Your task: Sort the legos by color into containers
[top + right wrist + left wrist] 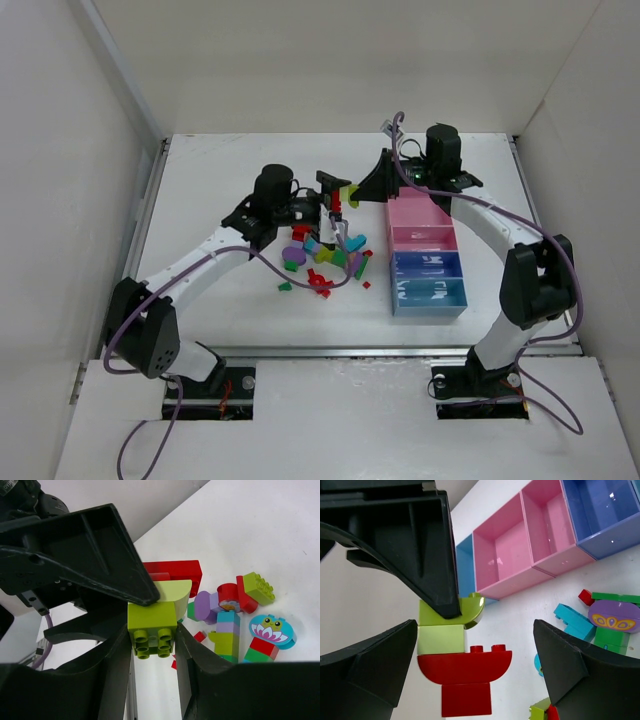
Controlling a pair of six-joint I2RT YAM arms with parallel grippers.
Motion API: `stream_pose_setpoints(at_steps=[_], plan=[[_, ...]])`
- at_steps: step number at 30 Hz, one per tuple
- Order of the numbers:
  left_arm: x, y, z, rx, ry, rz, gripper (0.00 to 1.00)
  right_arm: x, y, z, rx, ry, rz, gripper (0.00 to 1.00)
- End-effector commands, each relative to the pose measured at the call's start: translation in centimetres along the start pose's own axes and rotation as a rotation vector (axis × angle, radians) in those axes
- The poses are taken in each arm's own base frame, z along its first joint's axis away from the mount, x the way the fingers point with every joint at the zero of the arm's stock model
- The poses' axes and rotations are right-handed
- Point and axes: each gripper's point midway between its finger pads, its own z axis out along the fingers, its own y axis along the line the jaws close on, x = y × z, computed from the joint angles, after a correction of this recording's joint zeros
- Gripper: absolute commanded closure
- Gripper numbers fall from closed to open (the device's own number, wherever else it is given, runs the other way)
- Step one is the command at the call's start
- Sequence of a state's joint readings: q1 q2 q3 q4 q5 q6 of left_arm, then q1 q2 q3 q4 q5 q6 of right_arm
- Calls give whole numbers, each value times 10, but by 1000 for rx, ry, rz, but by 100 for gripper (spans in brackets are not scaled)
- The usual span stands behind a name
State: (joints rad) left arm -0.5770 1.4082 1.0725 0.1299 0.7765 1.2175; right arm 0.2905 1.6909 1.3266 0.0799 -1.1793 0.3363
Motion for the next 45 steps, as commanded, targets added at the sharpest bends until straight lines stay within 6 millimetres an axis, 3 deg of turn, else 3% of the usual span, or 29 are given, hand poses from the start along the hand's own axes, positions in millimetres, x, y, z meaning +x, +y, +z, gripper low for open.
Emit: stream_pose_setpoints(at_steps=[1, 2, 6, 10, 14, 18, 19, 21, 24, 31, 34, 37, 38, 40, 42, 45], plan=[[-9, 31, -1, -82, 4, 11, 2, -18, 12, 4, -21, -22, -65, 100], [-6, 32, -2, -91, 22, 11, 4, -18, 12, 4, -21, -22, -65, 100], [-5, 35, -3, -103, 30, 16, 26, -20, 15, 2, -22, -25, -74, 100], [-4, 36, -3, -107, 38, 16, 28, -20, 15, 2, -22, -25, -74, 100], [-3, 32, -4, -107, 38, 26, 43, -17, 14, 3, -21, -22, -65, 100], [-10, 34, -5, -114, 10, 43, 72, -13, 12, 3, -19, -18, -57, 100], [-9, 32, -4, -114, 10, 43, 87, -13, 12, 3, -19, -18, -57, 100], [-9, 32, -4, -114, 9, 34, 100, -12, 7, -1, -8, -21, -46, 100], [1, 35, -8, -146, 65, -7, 100, -10, -5, -20, 54, -51, -25, 100], [38, 38, -13, -229, 212, -178, 100, -12, -52, -90, 333, -180, 53, 100], [43, 33, -12, -225, 225, -222, 100, -7, -61, -101, 403, -198, 87, 100], [41, 29, -9, -215, 220, -245, 100, 6, -87, -121, 613, -200, 161, 100], [43, 25, -9, -208, 224, -250, 100, 11, -109, -140, 785, -207, 193, 100], [41, 22, -8, -206, 212, -286, 100, 39, -119, -164, 974, -127, 315, 100], [42, 19, -7, -208, 210, -310, 100, 68, -124, -185, 1120, -61, 401, 100], [41, 18, -8, -219, 202, -321, 100, 75, -112, -201, 1206, -68, 391, 100]])
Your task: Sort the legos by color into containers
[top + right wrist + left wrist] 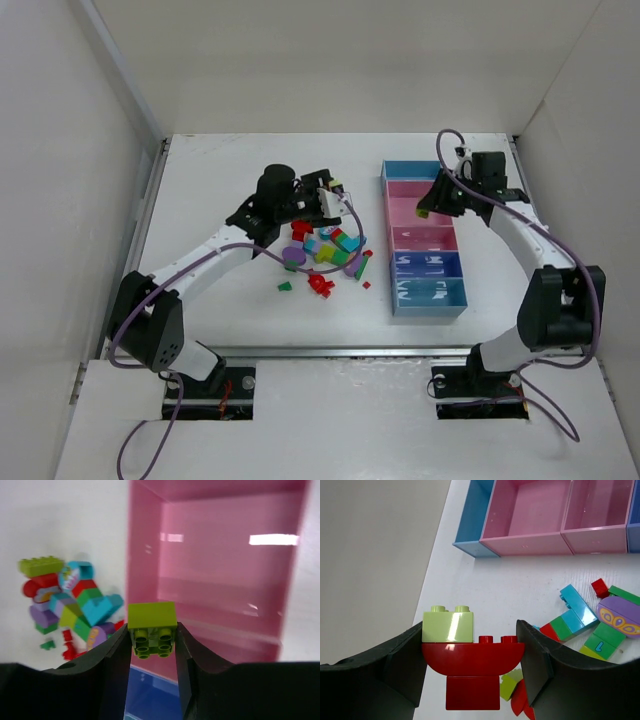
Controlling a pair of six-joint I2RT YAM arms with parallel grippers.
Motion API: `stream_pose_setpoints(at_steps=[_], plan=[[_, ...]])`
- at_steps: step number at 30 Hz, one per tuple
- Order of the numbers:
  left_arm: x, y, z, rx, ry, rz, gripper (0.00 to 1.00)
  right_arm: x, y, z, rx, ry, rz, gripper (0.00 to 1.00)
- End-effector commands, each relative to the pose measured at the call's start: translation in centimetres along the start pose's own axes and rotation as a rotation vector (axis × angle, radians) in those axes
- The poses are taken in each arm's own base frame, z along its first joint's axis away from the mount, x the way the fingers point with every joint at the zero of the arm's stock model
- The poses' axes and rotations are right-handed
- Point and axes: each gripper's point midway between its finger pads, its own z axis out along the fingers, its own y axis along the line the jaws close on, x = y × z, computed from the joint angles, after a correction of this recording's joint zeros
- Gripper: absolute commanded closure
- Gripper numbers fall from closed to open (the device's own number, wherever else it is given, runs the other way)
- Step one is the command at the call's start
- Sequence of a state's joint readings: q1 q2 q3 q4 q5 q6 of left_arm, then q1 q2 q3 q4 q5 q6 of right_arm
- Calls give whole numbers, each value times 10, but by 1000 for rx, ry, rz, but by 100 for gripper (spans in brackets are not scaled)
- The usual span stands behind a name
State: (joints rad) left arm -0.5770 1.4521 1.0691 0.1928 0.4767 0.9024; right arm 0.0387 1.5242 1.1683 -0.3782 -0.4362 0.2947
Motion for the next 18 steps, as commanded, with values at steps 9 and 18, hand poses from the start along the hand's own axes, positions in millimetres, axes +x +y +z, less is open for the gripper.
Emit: stream_pose_setpoints(at_steps=[9, 18], plan=[[-15, -2, -1, -18, -73, -58, 100, 46, -39, -56, 350, -6, 140, 100], [-15, -5, -4, -35, -93, -85, 100, 117, -14, -73, 485, 140, 167, 100]])
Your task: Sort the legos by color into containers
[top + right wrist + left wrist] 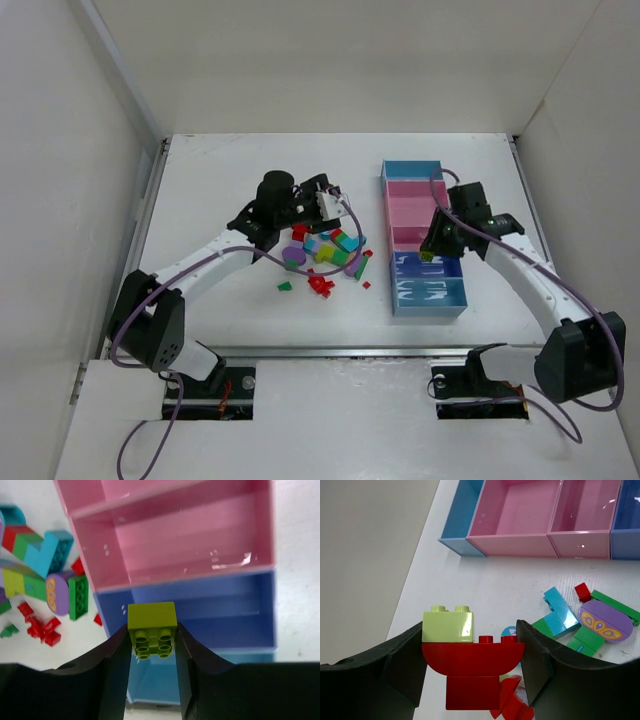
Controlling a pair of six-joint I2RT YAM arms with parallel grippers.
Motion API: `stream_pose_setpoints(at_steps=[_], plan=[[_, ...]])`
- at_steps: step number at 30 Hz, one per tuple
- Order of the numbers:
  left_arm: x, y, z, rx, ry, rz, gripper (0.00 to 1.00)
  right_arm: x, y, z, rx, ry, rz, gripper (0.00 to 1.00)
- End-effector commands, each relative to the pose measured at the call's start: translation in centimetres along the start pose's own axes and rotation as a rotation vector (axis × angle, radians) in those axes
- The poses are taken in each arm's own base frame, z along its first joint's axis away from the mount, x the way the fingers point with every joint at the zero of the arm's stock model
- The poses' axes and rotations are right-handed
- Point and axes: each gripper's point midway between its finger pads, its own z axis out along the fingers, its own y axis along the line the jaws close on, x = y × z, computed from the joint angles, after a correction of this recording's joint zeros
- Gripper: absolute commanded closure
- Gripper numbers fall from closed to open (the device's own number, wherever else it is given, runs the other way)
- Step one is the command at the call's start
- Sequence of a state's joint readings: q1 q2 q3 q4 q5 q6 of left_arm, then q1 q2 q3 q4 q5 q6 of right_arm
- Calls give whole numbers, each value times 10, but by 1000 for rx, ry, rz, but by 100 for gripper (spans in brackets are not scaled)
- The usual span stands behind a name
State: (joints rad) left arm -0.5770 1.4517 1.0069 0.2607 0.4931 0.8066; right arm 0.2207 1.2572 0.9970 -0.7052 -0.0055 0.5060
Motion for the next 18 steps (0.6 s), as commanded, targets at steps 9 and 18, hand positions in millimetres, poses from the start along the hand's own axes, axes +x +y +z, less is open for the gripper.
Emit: stream_pose_setpoints(at_steps=[9, 18], plan=[[-27, 5, -9, -59, -120, -17, 100, 82, -1, -30, 135, 100, 116, 100], [-28, -3, -14, -50, -139, -21, 100, 87, 11, -27, 118, 81, 110, 100]])
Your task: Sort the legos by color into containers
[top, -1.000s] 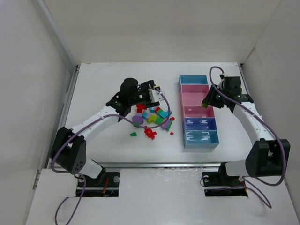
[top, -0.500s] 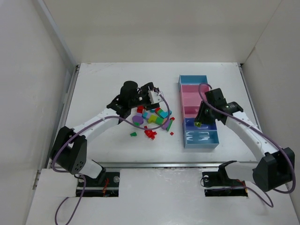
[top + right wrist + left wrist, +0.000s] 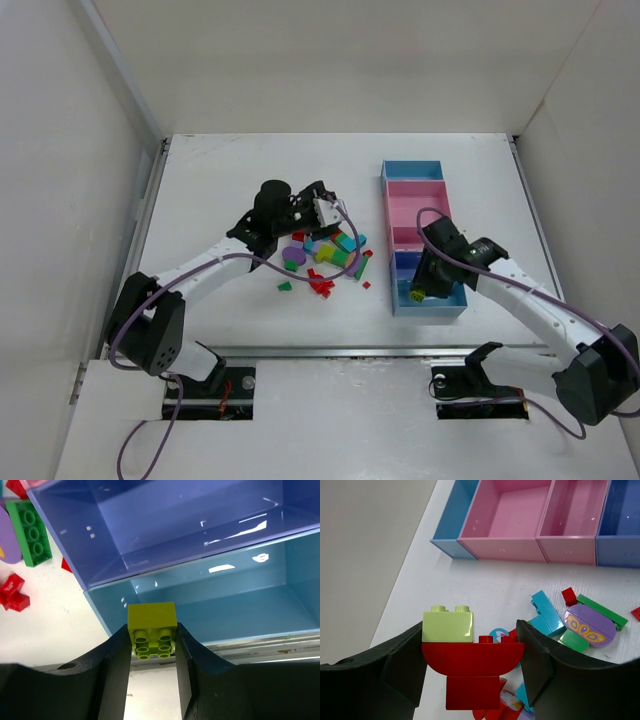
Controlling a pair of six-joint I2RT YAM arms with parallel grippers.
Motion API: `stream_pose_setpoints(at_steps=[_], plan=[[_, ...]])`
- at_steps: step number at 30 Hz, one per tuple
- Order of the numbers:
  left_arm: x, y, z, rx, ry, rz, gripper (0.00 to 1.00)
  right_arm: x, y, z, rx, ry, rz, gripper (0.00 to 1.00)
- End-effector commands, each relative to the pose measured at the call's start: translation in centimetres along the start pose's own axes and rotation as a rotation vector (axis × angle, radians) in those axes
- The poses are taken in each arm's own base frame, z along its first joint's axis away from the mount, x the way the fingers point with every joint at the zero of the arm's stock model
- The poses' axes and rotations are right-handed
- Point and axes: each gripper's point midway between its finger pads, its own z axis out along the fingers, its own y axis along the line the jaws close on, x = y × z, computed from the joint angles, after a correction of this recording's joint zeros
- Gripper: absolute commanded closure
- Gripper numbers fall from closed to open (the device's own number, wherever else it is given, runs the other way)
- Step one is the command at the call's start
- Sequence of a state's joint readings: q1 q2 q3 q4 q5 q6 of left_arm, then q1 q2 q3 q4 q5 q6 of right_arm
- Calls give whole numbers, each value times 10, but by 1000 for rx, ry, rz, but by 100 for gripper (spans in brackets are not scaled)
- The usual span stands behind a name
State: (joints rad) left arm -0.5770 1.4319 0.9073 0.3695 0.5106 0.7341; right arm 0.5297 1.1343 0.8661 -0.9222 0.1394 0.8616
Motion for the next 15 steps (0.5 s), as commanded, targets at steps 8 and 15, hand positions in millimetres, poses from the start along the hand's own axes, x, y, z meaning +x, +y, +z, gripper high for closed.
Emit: stream_pose_setpoints(at_steps=[8, 15], plan=[[-38, 10, -13, -42, -110, 30, 100, -22, 2, -10, 12, -108, 47, 100], [-38, 9, -13, -41, -110, 21, 100, -29, -5, -13, 37, -133, 67, 100]])
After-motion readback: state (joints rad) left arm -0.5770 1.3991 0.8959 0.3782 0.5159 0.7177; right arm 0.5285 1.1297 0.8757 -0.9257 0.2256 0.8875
